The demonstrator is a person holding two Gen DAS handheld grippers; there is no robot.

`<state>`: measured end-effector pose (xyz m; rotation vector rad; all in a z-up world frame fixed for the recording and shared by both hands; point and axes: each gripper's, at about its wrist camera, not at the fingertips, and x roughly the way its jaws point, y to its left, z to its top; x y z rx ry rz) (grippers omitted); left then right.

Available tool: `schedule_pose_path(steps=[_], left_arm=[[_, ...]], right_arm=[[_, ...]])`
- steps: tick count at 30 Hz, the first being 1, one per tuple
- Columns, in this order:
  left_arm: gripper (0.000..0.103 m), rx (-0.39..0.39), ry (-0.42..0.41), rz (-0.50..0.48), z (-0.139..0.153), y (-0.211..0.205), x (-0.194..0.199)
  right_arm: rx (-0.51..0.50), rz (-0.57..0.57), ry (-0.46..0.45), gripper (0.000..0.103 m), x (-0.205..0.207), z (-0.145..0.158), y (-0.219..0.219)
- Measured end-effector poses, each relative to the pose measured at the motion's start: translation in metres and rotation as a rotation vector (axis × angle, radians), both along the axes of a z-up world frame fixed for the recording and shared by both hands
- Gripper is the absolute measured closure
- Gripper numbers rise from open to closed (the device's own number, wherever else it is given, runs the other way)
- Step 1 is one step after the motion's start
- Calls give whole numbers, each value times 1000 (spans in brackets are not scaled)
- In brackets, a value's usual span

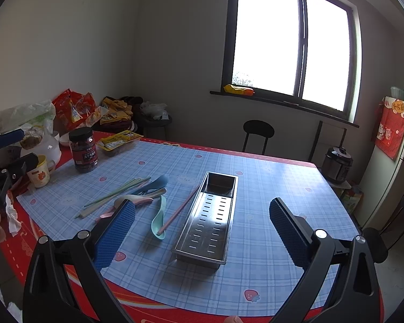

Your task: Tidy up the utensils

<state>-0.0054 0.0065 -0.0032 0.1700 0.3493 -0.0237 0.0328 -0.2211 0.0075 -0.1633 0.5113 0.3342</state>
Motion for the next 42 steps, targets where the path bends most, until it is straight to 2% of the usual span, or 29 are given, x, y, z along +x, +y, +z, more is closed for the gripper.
schedule_pose_path(steps=[13, 21, 30, 35, 39, 42], left_arm=[[6, -9, 8, -6, 2, 2, 1], [6, -53, 44, -15, -3, 13, 13], [5, -103, 138, -25, -28, 33, 47], [6, -103, 170, 15, -43, 53, 64], [6, -101, 236, 51, -56, 73, 79], [6, -108, 255, 81, -64, 86, 86]], right_arm=[[5, -4, 12, 5, 3, -4, -1], [13, 0, 51, 5, 15, -13, 2], [21, 26, 142, 5, 44, -30, 17], [11, 43, 193, 5, 62, -47, 34], [-10, 52, 211, 5, 75, -57, 48], [-9, 72, 238, 5, 84, -65, 56]])
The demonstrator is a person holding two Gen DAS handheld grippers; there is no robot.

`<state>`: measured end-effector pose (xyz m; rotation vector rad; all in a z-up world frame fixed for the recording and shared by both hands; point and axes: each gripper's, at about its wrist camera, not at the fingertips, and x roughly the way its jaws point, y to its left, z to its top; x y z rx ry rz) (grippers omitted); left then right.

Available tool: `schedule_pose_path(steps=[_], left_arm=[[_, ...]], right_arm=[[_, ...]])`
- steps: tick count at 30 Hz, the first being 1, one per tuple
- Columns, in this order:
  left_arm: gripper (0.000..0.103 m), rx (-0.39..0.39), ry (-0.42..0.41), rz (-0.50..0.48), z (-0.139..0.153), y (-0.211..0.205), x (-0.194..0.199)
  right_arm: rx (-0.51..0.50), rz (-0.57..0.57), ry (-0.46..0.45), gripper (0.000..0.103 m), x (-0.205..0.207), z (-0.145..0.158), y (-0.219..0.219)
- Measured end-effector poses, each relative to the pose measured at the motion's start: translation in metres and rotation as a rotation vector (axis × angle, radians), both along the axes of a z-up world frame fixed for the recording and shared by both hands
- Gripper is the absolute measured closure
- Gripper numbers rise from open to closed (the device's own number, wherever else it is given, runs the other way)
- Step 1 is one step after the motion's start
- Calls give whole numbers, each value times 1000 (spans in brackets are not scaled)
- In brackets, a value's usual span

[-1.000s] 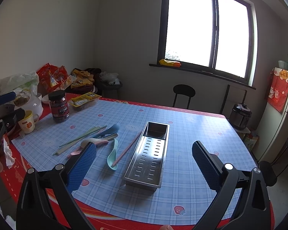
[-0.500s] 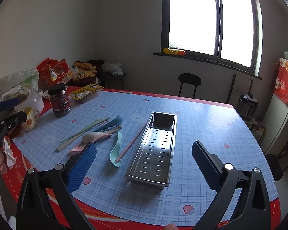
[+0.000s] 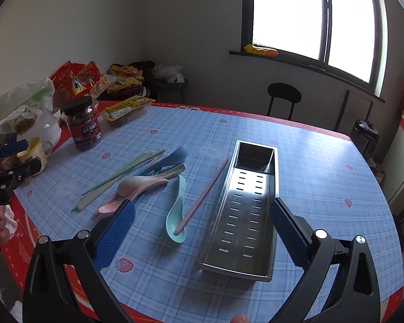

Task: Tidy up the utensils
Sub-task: 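Reach the right gripper to the mint spoon handle and close on it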

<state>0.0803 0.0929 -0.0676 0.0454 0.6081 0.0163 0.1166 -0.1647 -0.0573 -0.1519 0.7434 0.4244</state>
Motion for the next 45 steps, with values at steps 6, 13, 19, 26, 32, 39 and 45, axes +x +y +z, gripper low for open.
schedule_pose_path(steps=[6, 13, 19, 26, 32, 39, 45], left_arm=[[6, -19, -5, 18, -15, 16, 9], [6, -126, 18, -2, -37, 30, 33], [6, -150, 2, -12, -54, 32, 48], [17, -160, -2, -39, -71, 32, 64], [33, -220, 21, -45, -87, 35, 74], [41, -285, 36, -34, -95, 47, 77], [54, -339, 64, -35, -100, 53, 82]], right_arm=[[33, 51, 79, 5, 14, -17, 13], [37, 56, 170, 5, 33, -36, 19], [-10, 109, 202, 16, 37, -52, 32], [-59, 160, 232, 41, 44, -70, 55], [-74, 153, 281, 61, 58, -89, 71], [-81, 66, 306, 73, 75, -104, 78], [-123, 27, 326, 77, 87, -114, 86]])
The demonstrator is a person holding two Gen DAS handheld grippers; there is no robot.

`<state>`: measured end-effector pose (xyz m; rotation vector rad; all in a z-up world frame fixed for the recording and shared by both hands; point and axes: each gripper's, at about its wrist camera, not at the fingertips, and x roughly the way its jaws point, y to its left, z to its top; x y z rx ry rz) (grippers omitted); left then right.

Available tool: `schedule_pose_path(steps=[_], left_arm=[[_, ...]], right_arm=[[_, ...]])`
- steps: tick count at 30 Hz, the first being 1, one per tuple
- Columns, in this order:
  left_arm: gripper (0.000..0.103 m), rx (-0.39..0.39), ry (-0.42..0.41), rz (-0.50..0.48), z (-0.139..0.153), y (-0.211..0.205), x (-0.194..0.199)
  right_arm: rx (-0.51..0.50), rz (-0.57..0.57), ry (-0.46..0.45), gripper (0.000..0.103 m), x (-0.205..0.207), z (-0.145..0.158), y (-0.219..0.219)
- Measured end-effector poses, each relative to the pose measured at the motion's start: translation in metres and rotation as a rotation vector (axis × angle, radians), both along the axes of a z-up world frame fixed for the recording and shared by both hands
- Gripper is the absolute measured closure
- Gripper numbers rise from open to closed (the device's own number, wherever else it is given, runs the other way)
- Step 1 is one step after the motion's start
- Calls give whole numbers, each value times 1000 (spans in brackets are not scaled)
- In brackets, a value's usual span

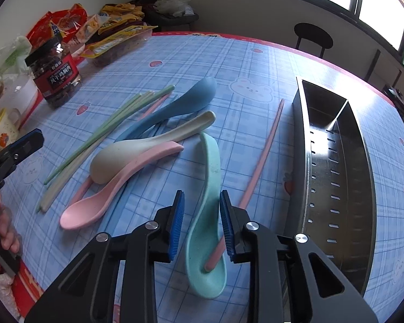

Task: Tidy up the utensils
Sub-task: 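Reach the right gripper to the mint spoon handle and close on it, then lift the mint spoon with the right gripper while the left gripper grasps a green chopstick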

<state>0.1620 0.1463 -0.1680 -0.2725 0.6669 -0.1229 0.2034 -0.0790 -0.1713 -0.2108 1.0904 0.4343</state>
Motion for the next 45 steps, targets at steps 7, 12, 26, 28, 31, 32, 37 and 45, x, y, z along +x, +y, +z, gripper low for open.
schedule_pose_path(steps=[7, 12, 26, 28, 31, 32, 37, 45], left_arm=[[63, 4, 53, -45, -6, -6, 4], [73, 60, 105, -107, -10, -16, 14], [83, 386, 163, -296, -4, -63, 63], [83, 387, 172, -303, -7, -66, 71], [83, 402, 171, -314, -9, -73, 79], [83, 415, 174, -320, -10, -76, 83], [83, 452, 190, -319, -16, -86, 99], [89, 513, 207, -312, -24, -94, 112]], right_arm=[[1, 12, 13, 83, -3, -6, 4], [50, 29, 26, 83, -12, -5, 3], [138, 2, 39, 83, -15, -6, -4], [140, 2, 37, 83, -15, -6, -4], [144, 4, 38, 83, -15, -6, -5], [146, 4, 39, 83, -15, -6, -5], [149, 8, 38, 83, -15, -7, -6], [156, 10, 40, 83, -15, -7, -6]])
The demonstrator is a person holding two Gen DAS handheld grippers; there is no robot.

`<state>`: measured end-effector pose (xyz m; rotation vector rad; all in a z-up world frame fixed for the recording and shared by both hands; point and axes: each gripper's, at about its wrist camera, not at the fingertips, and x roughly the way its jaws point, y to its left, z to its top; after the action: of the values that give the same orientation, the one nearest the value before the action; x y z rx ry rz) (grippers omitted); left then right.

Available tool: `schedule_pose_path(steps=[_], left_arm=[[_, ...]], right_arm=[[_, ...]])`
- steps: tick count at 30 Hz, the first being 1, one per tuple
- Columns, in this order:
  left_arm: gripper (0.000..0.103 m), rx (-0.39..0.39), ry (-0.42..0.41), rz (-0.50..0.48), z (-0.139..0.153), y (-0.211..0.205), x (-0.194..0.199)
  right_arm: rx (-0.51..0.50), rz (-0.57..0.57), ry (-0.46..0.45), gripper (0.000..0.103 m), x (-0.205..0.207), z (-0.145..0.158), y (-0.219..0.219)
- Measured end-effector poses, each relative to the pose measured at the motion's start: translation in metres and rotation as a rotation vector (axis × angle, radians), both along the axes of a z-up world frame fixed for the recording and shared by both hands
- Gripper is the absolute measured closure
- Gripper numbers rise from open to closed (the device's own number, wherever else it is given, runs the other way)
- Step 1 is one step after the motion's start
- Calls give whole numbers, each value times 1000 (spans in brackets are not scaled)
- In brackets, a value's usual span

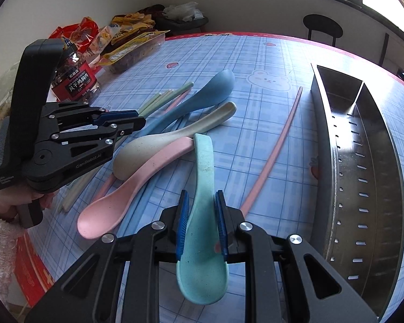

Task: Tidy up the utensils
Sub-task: 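Lift the mint spoon with the right gripper while the left gripper grasps a green chopstick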

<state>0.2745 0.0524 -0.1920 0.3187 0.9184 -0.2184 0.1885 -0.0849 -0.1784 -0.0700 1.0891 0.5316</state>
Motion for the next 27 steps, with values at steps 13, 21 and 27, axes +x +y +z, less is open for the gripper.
schedule_pose_path(steps=[13, 21, 27], left_arm=[[93, -218, -9, 83, 17, 28, -19], [93, -461, -29, 151, 37, 53, -58], [93, -501, -54, 142, 47, 49, -79]], right_arm=[[61, -35, 18, 84, 0, -1, -12], [146, -71, 20, 97, -5, 6, -22], [164, -80, 27, 97, -6, 8, -24]])
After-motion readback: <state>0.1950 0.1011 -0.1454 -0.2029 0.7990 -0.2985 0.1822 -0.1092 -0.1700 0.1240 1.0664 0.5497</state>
